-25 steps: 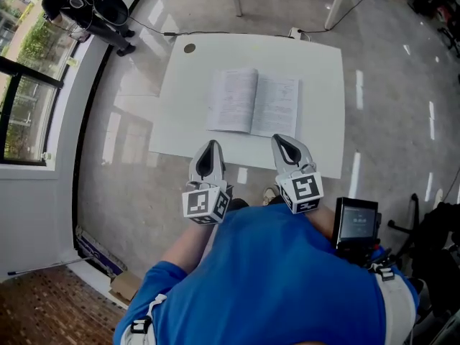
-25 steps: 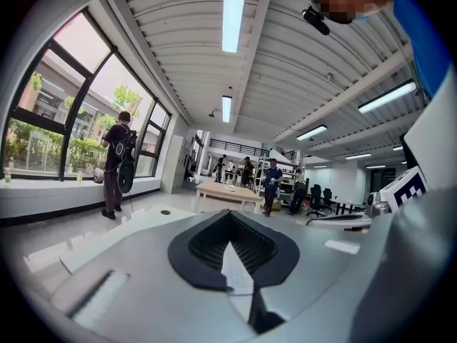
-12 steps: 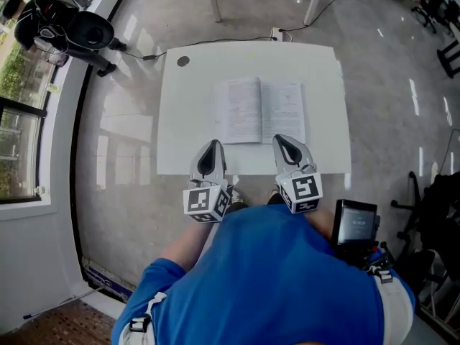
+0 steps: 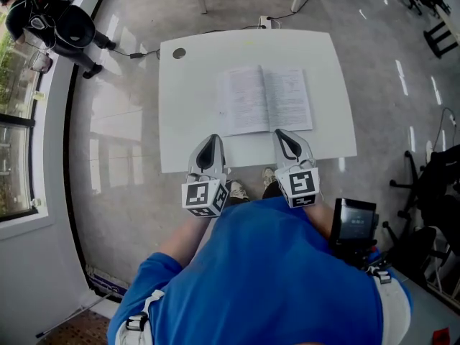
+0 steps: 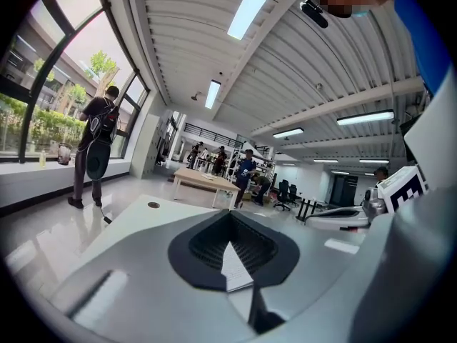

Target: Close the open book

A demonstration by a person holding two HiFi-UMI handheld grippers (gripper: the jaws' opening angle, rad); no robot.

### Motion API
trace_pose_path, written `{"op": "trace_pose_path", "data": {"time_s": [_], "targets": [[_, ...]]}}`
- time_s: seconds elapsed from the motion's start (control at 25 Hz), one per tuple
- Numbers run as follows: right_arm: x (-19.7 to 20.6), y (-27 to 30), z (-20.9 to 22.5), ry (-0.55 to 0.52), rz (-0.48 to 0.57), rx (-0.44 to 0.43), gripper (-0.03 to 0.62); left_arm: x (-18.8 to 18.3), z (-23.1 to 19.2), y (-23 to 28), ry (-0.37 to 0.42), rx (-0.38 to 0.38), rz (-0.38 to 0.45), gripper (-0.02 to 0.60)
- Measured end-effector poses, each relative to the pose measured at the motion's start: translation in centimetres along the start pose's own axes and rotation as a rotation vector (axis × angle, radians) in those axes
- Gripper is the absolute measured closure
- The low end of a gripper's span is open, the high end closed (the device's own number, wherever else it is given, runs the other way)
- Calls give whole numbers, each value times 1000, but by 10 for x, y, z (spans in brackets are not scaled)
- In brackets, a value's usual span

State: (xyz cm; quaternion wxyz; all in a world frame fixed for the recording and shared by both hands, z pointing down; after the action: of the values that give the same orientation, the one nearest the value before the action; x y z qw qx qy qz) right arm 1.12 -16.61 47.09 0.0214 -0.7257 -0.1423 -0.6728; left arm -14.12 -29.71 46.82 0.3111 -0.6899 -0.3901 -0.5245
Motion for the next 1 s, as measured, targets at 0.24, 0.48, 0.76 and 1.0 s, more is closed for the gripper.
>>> {"op": "trace_pose_path", "data": {"time_s": [0.24, 0.48, 0.76, 1.0], "targets": [[11, 14, 3, -18, -22, -36, 590, 11, -1, 6, 11, -19, -19, 575], [22, 27, 1, -50, -49, -88, 591, 25, -3, 10, 28, -39, -60, 575], [39, 43, -8, -86, -84, -156, 589, 38, -12, 13, 28, -63, -100, 575], [55, 54, -20, -117, -129, -194, 589, 53, -20, 12, 26, -69, -145, 575]]}}
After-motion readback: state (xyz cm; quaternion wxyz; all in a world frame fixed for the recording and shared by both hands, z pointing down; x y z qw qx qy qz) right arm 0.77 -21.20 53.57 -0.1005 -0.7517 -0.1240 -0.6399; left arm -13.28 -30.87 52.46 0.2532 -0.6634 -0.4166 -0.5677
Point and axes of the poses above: the fingertips, and each gripper's own axes: y forward along the fingers, z to its right, x out of its underside, the point moved 5 cm from there along -y, backward along the fingers, and after that the axes turned 11 degrees about z, right-handed, at the moved point
